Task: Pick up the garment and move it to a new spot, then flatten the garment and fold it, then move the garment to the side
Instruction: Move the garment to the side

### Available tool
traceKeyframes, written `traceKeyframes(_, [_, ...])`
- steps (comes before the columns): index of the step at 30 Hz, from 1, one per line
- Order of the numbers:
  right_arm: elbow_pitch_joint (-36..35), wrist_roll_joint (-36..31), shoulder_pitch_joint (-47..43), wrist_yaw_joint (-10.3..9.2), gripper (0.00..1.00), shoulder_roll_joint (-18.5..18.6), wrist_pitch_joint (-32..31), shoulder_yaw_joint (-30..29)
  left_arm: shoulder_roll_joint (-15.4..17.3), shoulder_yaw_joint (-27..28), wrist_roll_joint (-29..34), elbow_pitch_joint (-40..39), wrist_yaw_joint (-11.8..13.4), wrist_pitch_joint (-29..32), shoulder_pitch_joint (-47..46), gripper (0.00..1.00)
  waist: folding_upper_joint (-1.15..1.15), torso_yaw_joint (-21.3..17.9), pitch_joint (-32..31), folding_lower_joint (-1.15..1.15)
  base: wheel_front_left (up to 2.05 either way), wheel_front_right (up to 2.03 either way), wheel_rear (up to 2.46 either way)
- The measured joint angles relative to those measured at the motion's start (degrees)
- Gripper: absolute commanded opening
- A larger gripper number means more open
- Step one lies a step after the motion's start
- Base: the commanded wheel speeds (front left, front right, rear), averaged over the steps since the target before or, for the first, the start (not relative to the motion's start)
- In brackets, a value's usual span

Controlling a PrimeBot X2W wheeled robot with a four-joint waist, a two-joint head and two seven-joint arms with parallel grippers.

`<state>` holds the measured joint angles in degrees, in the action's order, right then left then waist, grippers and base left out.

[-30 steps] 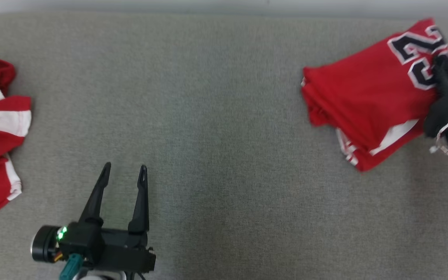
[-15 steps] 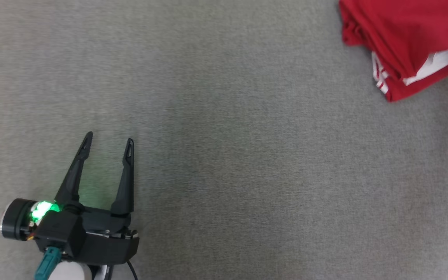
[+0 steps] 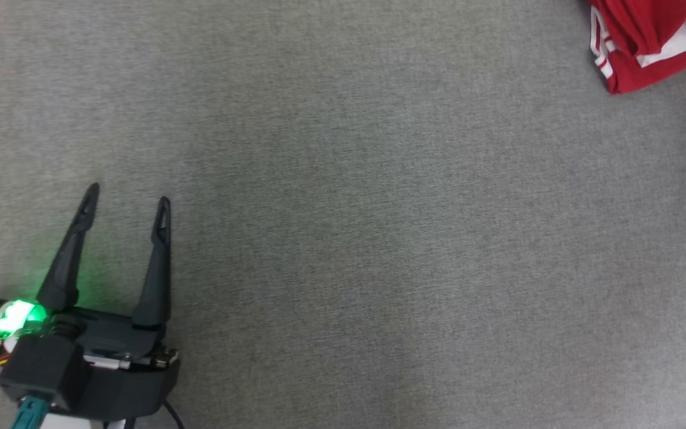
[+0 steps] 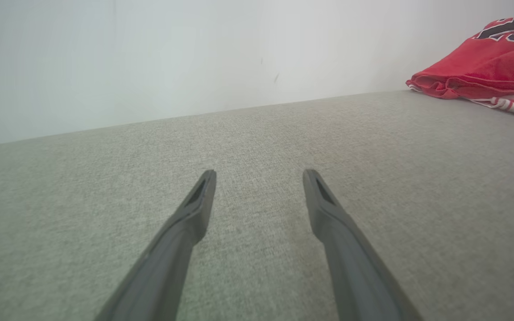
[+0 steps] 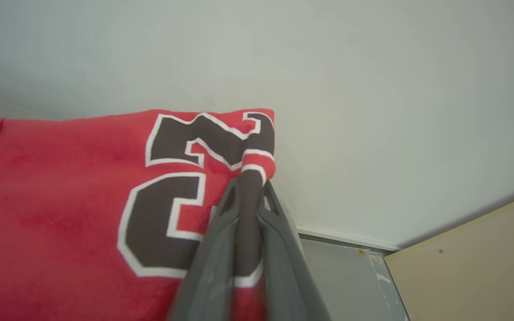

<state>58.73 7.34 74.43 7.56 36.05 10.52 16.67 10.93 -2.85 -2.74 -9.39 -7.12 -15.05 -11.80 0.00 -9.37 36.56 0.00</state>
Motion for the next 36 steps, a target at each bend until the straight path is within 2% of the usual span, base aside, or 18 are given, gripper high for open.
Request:
traceKeyframes(14, [1.5, -4.4, 1.8, 0.00, 0.00, 0.8, -1.8, -3.4, 0.3, 0.6, 0.5, -2.9, 0.1, 0.0, 0.9, 1.00, 0.00, -1.2, 1.2, 0.00, 0.00, 0.00, 0.00])
traceKeyframes(15, [1.6, -4.4, 1.8, 0.00, 0.05, 0.8, -2.2, -3.5, 0.3, 0.6, 0.5, -2.9, 0.1, 0.0, 0.9, 1.00, 0.00, -1.1, 1.3, 0.00, 0.00, 0.00, 0.00])
traceKeyframes(17, [1.7, -4.7, 1.8, 0.00, 0.39, 0.7, -2.5, -3.6, 0.3, 0.6, 0.5, -3.0, 0.2, 0.0, 0.9, 1.00, 0.00, -1.1, 1.3, 0.00, 0.00, 0.00, 0.00])
traceKeyframes(18, [1.6, -5.2, 1.8, 0.00, 0.92, 0.9, -2.4, -3.6, 0.2, 0.7, 0.5, -3.0, 0.4, 0.0, 0.9, 1.00, 0.00, -1.0, 1.4, 0.00, 0.00, 0.00, 0.00])
traceKeyframes(19, [1.7, -5.4, 1.8, 0.00, 1.00, 0.9, -2.5, -3.7, 0.2, 0.8, 0.5, -3.0, 0.5, 0.0, 0.9, 1.00, 0.00, -0.9, 1.3, 0.00, 0.00, 0.00, 0.00])
traceKeyframes(27, [0.7, -5.3, 1.6, 0.00, 1.00, 0.6, 0.7, -5.8, -1.3, 1.4, -0.3, -1.9, 1.1, 0.0, 1.0, 1.00, 0.00, -0.5, -0.2, 0.00, 0.00, 0.00, 0.00])
traceKeyframes(36, [-5.0, -2.2, -4.5, 0.00, 1.00, -3.9, 4.2, -7.1, -4.2, 3.4, -1.6, 3.0, 1.6, 0.0, 3.0, 1.00, 0.00, 0.8, -5.8, 0.00, 0.00, 0.00, 0.00])
